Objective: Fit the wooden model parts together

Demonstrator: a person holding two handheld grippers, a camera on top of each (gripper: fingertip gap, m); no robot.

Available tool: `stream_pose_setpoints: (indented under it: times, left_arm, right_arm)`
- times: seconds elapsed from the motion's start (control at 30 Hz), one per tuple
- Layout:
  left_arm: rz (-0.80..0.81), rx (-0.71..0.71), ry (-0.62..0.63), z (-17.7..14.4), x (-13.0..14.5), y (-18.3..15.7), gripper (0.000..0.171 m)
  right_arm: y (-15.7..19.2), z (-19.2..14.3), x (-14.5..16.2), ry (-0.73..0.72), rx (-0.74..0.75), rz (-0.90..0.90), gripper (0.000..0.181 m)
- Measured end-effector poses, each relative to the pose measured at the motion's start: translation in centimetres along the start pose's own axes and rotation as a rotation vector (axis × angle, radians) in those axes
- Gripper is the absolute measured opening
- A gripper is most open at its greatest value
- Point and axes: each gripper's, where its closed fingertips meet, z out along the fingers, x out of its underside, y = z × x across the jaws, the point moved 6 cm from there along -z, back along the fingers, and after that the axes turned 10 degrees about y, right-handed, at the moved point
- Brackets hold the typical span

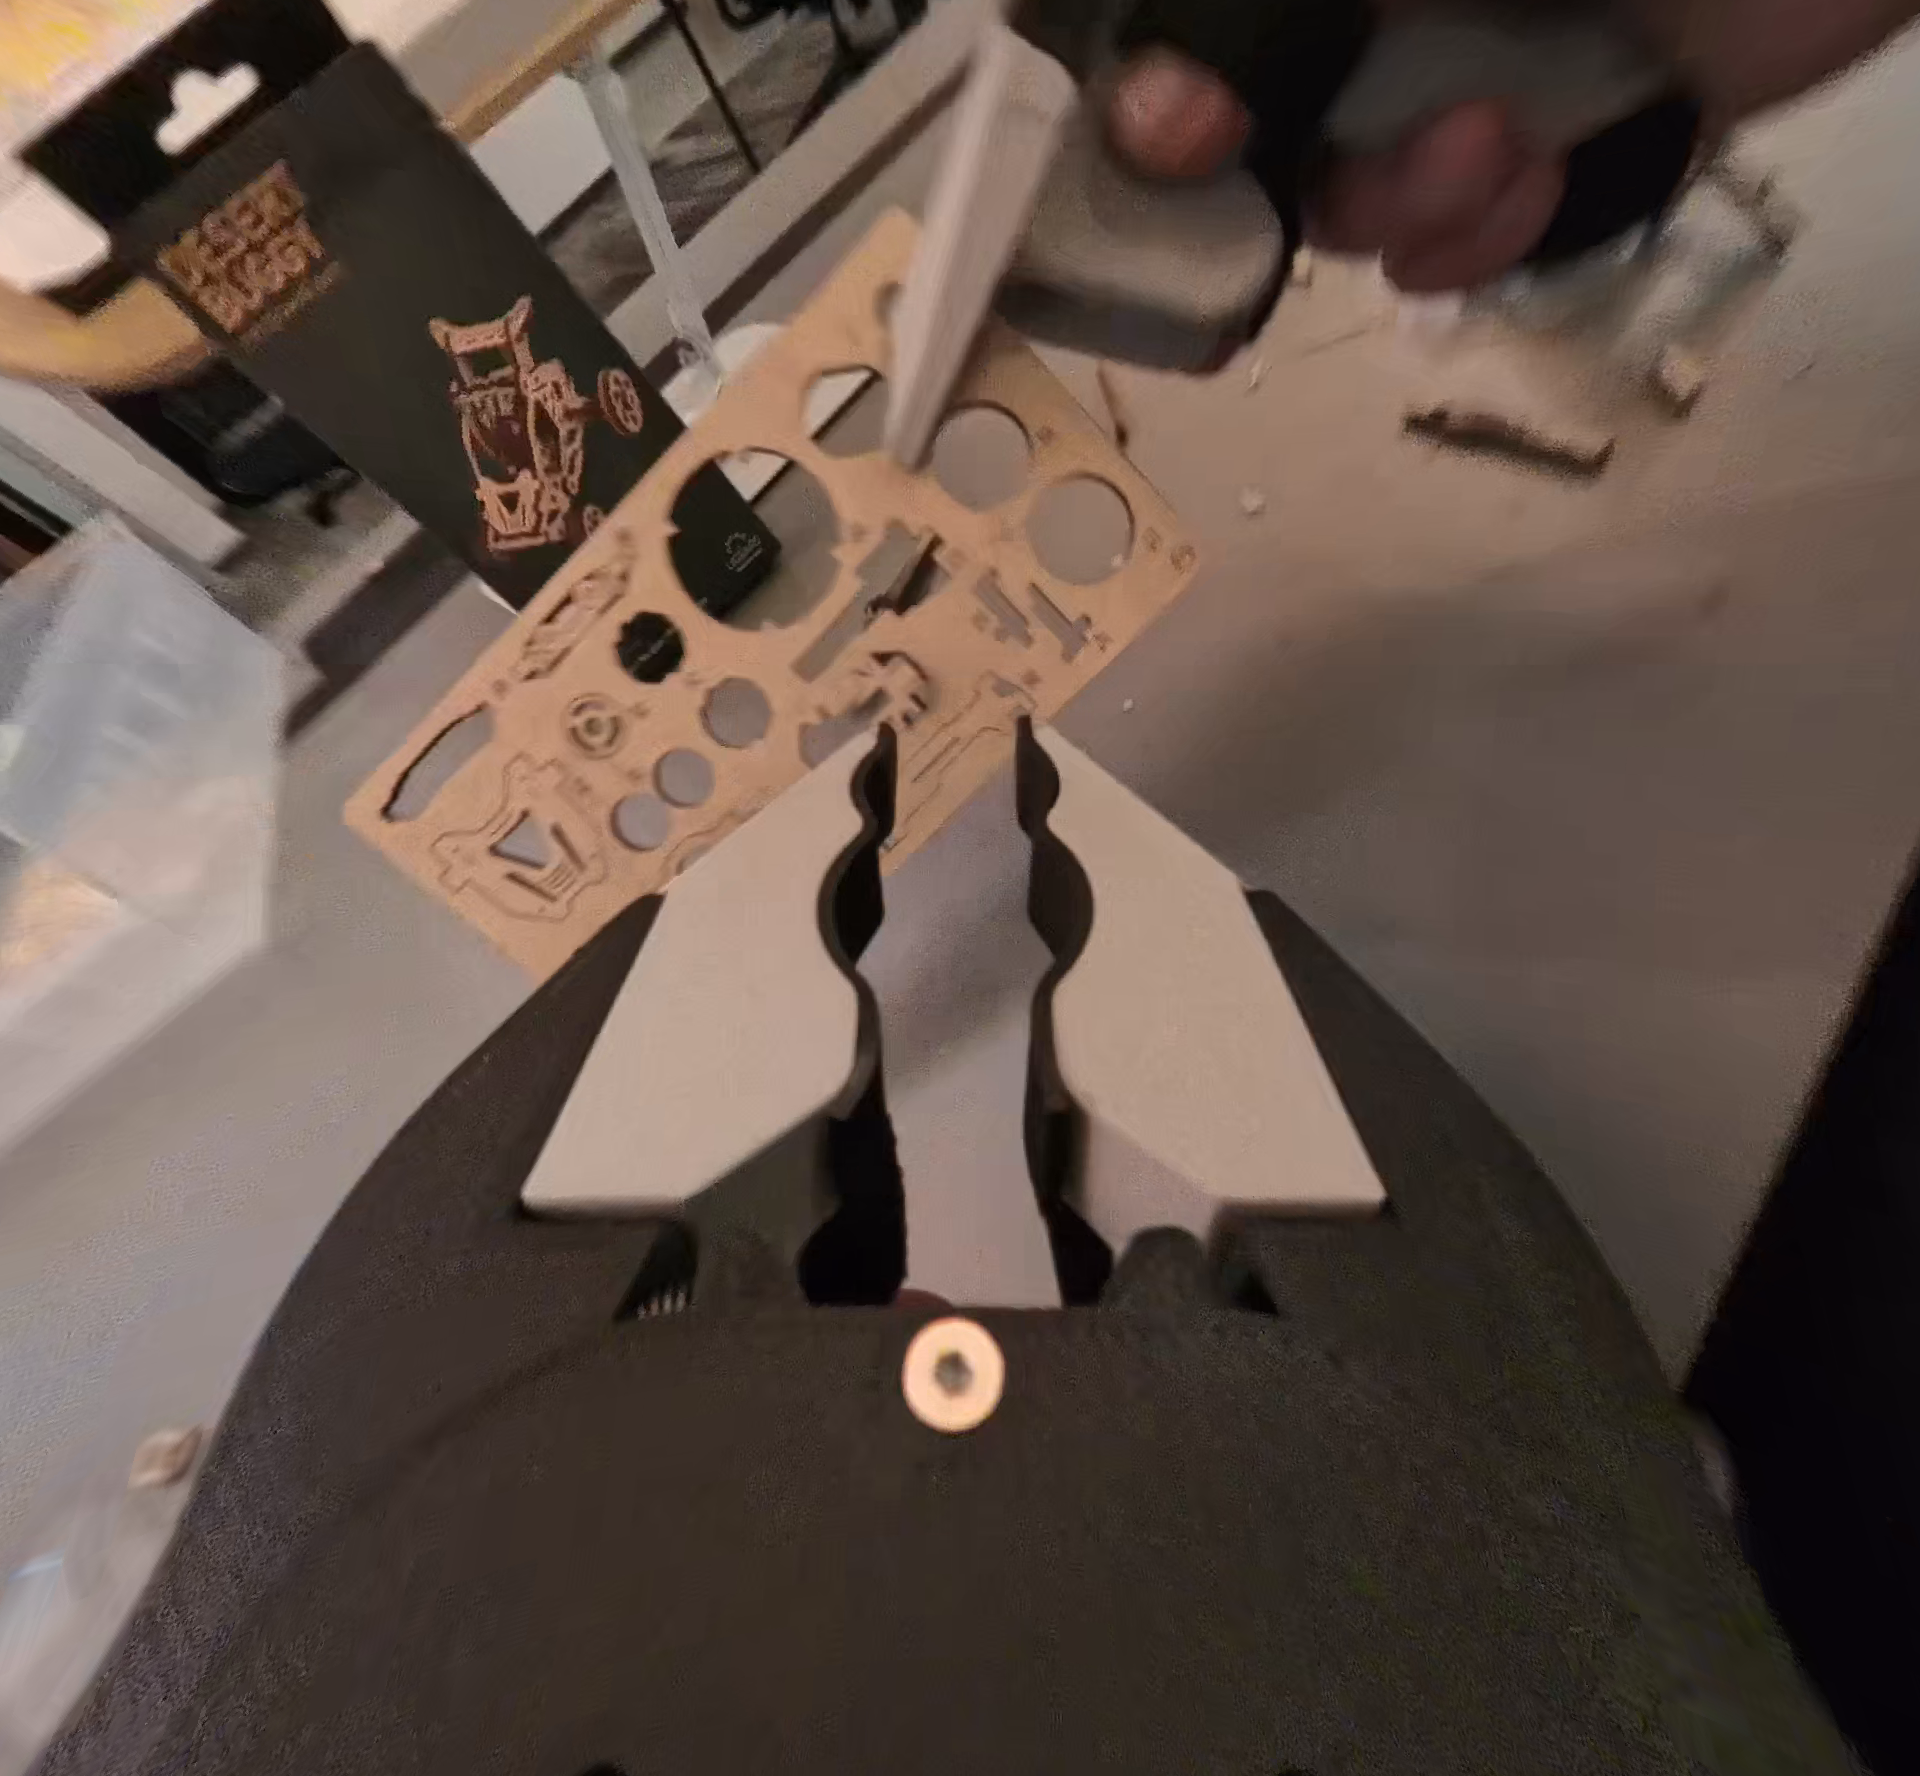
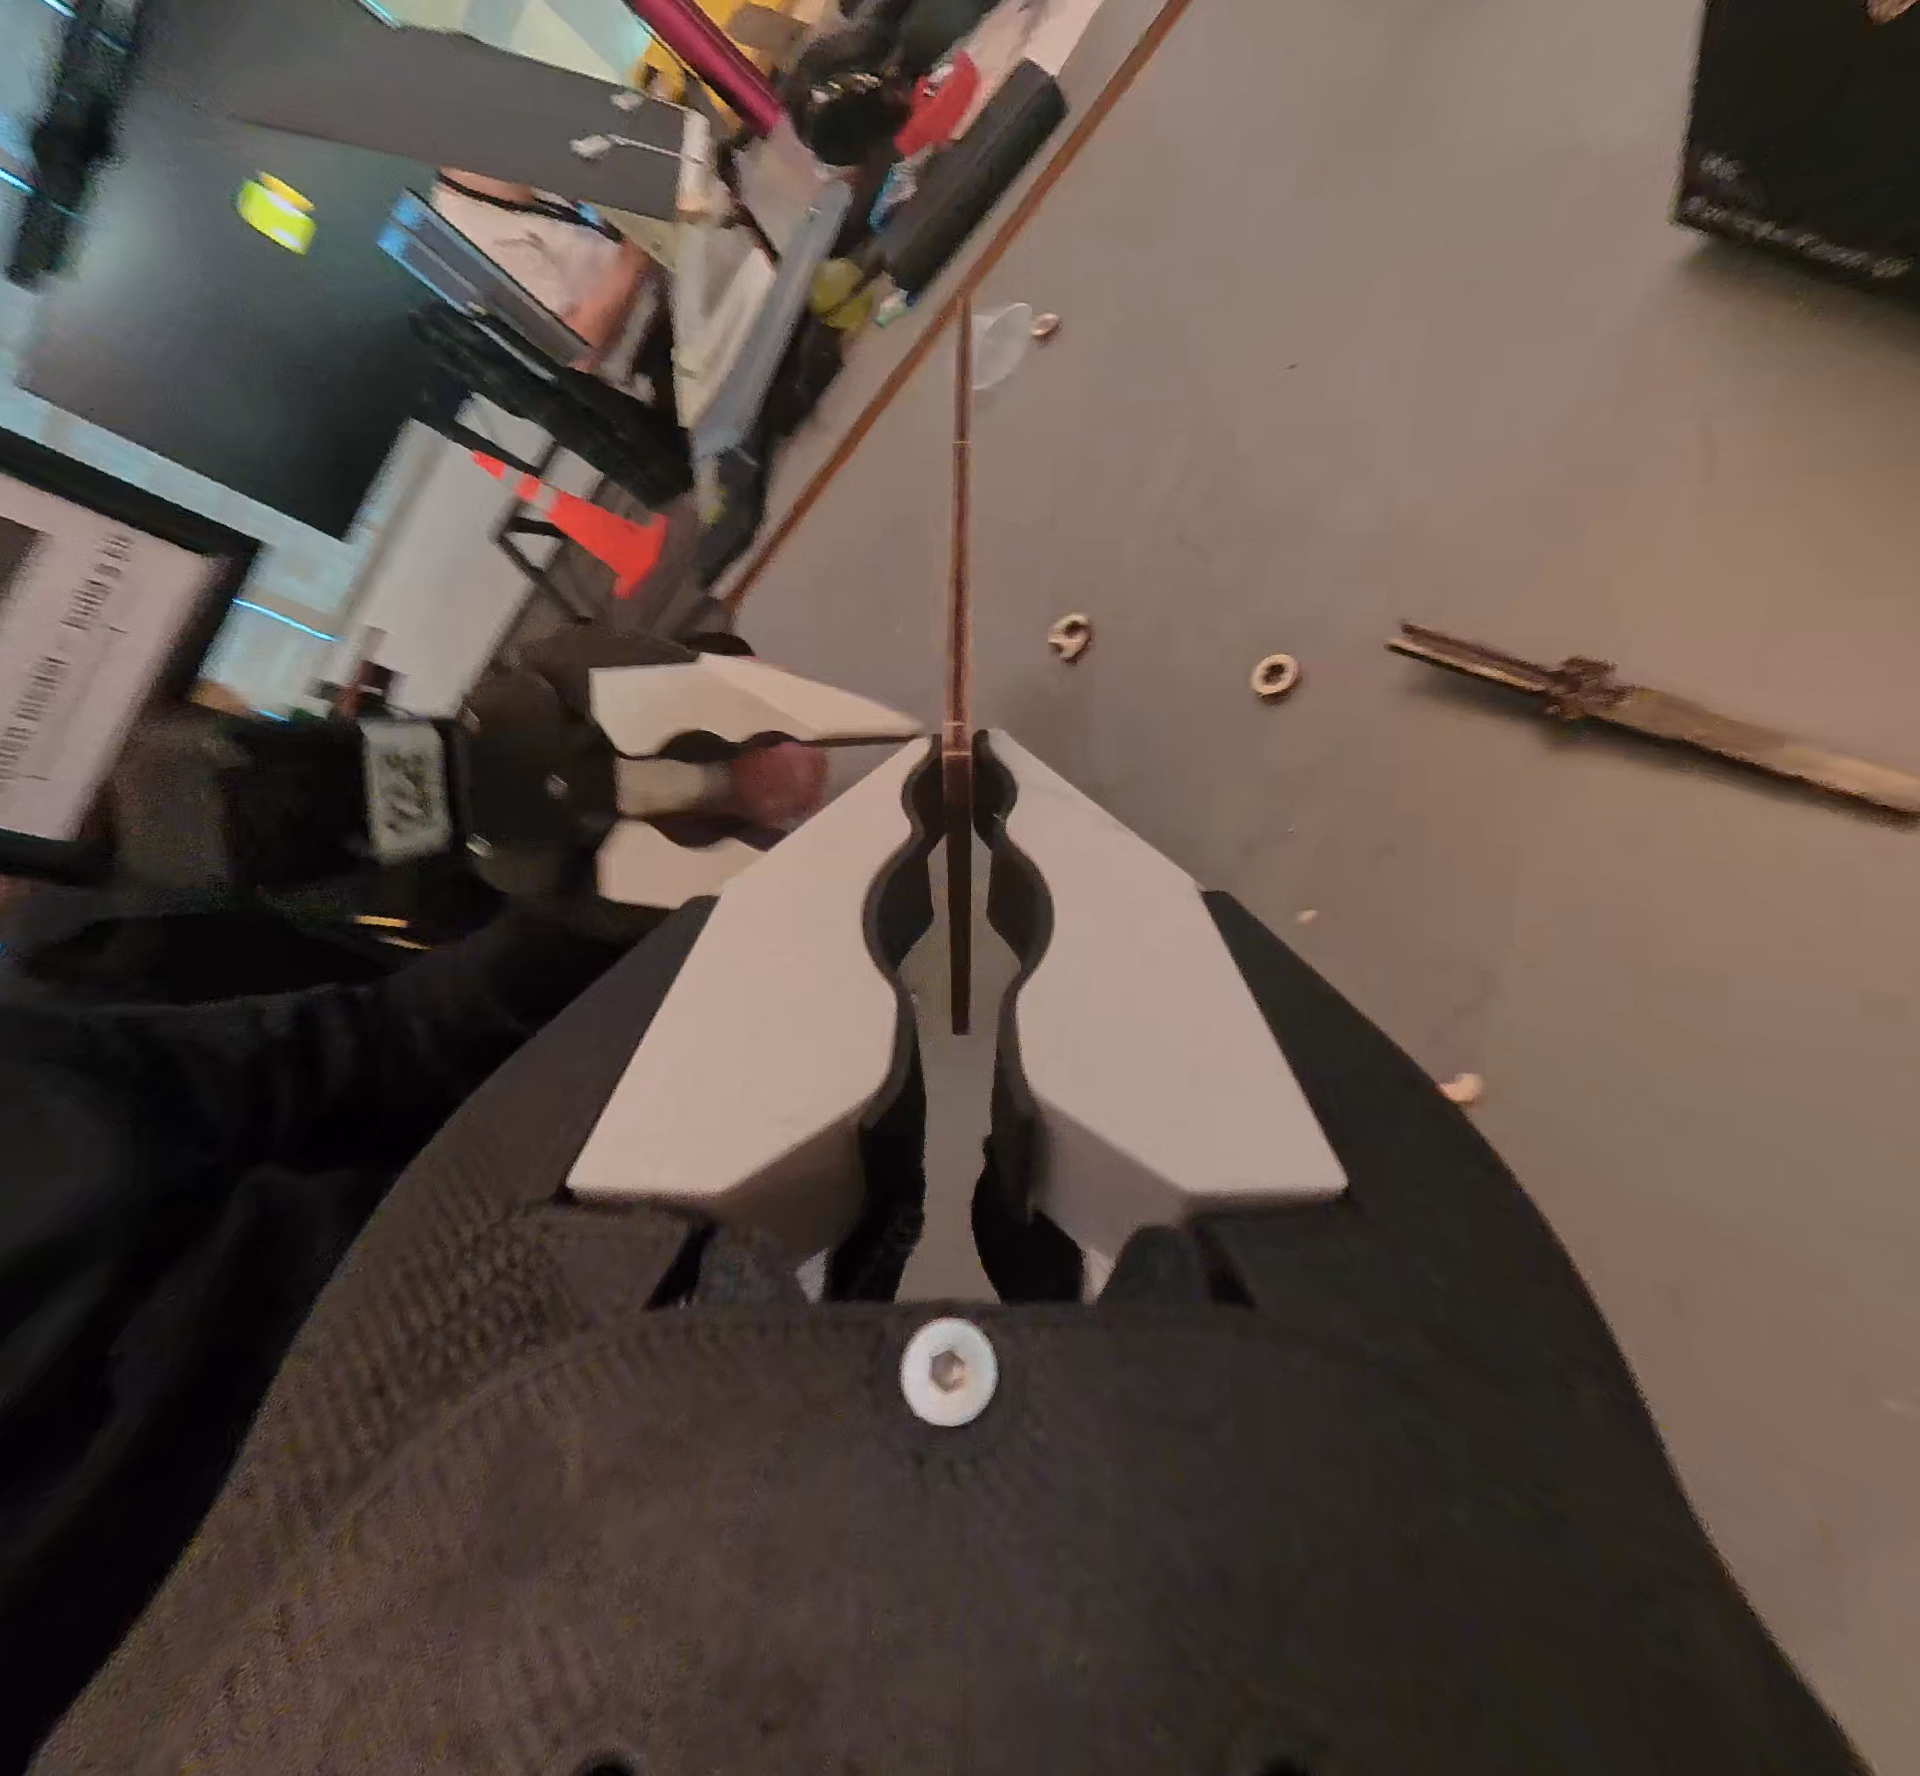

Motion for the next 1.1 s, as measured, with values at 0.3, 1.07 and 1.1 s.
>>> stream_pose_setpoints:
  times: [0.3, 1.07, 1.1]
  left_arm:
    - [-0.313, 0.069, 0.067, 1.6, 0.8, 1.3, 0.027]
    - [-0.369, 0.097, 0.120, 2.8, 1.6, 1.7, 0.000]
    - [-0.379, 0.105, 0.116, 2.7, 1.7, 1.8, 0.000]
  right_arm:
    - [0.8, 1.2, 0.1, 0.063, 0.148, -0.135, 0.000]
    - [0.1, 2.4, 0.8, 0.128, 0.252, -0.146, 0.001]
    - [0.1, 2.4, 0.9, 0.132, 0.247, -0.144, 0.001]
